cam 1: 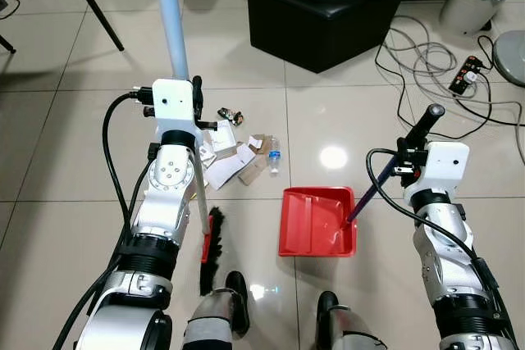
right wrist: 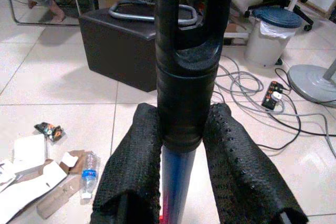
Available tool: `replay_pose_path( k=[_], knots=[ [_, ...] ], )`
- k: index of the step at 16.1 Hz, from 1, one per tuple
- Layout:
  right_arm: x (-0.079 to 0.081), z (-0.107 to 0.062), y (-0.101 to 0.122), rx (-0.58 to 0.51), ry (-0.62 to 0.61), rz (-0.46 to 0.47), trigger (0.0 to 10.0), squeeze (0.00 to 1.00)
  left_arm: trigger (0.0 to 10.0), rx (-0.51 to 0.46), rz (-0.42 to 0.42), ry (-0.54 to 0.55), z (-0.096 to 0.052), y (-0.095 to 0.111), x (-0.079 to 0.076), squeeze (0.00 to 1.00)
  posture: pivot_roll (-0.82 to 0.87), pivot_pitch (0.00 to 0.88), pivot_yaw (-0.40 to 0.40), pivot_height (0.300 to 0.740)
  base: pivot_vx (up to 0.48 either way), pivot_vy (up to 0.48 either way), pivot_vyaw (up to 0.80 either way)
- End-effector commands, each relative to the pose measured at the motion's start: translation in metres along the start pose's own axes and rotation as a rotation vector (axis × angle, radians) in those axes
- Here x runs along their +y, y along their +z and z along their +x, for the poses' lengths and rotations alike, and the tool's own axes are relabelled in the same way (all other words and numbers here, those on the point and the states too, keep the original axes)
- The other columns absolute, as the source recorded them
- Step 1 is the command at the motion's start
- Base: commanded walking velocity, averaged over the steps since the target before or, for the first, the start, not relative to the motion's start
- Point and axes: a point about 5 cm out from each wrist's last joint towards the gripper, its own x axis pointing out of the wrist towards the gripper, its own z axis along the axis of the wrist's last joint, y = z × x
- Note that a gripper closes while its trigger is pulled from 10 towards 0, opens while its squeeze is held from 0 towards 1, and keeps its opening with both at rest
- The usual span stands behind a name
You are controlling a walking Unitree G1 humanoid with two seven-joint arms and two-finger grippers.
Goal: Sweep floor
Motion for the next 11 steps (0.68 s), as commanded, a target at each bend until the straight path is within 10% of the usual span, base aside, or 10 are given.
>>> replay_pose_path(
  k=[1,11],
  knots=[
    [0.0004,-0.0015,0.0012,-0.022,-0.007,0.004,10.0,0.00,10.0,-0.030,0.011,0.002,0.0035,0.0076,0.0032,0.00,-0.03,0.259,0.080,0.740,0.304,0.000,0.00],
    [-0.0010,-0.0020,0.0006,-0.019,-0.014,0.005,10.0,0.00,10.0,-0.028,0.028,0.020,0.0057,0.0076,0.0101,0.00,-0.03,0.273,0.081,0.740,0.337,0.000,0.00]
  ],
)
